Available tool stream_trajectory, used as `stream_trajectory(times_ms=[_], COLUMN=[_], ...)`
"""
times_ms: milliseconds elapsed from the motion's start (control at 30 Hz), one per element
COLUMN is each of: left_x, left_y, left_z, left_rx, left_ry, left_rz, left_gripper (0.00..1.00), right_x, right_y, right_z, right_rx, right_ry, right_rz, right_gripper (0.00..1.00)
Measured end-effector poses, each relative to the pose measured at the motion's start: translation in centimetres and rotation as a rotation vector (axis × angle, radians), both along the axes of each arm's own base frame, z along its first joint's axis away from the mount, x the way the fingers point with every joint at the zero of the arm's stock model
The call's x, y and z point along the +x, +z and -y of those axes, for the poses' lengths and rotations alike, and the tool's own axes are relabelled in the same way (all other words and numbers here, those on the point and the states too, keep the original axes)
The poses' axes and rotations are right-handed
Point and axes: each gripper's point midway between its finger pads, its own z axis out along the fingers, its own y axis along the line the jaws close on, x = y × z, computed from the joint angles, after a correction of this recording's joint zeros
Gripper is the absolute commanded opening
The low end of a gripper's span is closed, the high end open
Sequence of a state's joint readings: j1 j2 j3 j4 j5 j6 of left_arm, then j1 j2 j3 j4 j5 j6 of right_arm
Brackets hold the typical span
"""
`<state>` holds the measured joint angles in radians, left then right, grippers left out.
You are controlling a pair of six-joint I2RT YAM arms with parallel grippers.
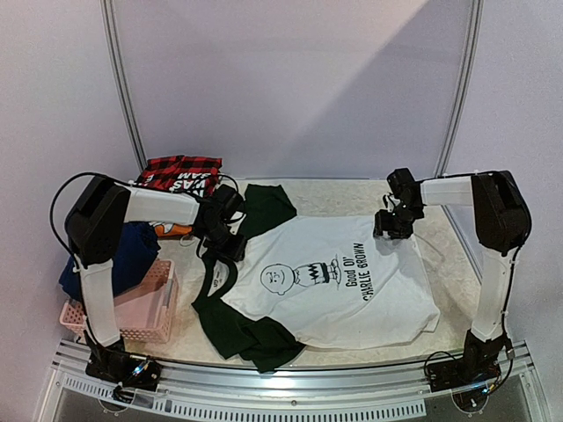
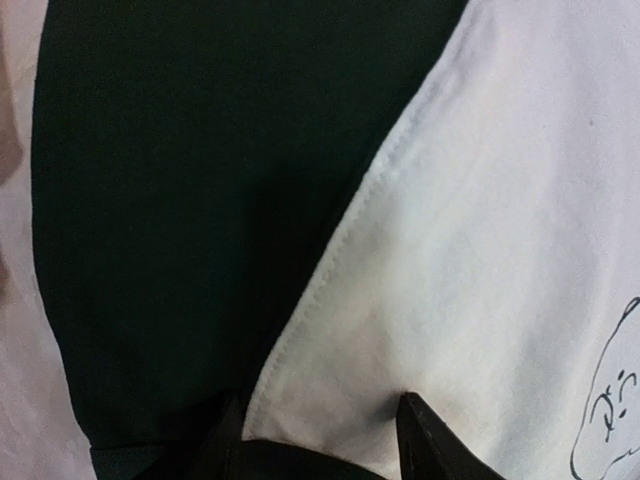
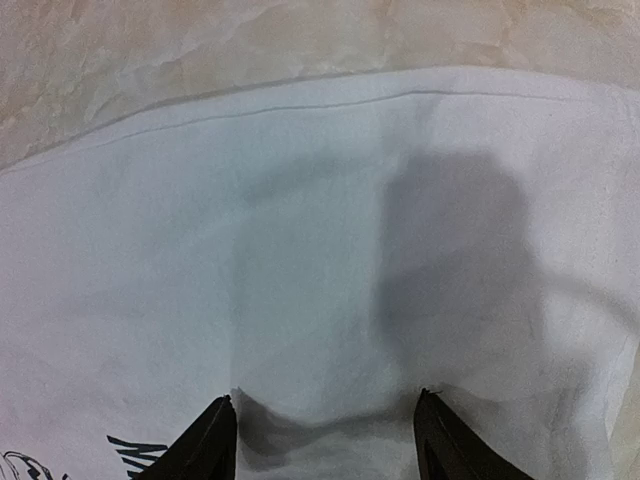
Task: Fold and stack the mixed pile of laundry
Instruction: Flatten out the crumpled T-shirt at the center of the board.
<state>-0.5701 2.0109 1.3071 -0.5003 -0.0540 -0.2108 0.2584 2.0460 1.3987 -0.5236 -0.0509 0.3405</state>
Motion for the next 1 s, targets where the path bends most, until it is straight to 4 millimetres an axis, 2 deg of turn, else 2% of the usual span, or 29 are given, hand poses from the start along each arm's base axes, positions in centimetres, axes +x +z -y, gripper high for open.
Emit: stream_trajectory(times_ms=[267, 567, 1000], left_x=[2.2, 5.9, 11.0], left_y=[0.0, 0.1, 0.3], left_z=[-0.3, 0.1, 0.0], left_rx=[-0.034, -0.096, -0.151], left_ry=[0.029, 0.043, 0.064], left_rz=[0.005, 0.01, 0.001], left_gripper=[0.49, 0.47, 0.46], right_x=[2.9, 6.8, 12.3], right_y=[-0.2, -0.1, 0.4], right_z=[0.4, 0.8, 0.5], right_rx=[0.007, 0.045, 0.162], right_ry=[-0.023, -0.044, -0.046], right_rz=[0.004, 0.019, 0.051], right_gripper=[0.6, 0.59, 0.6])
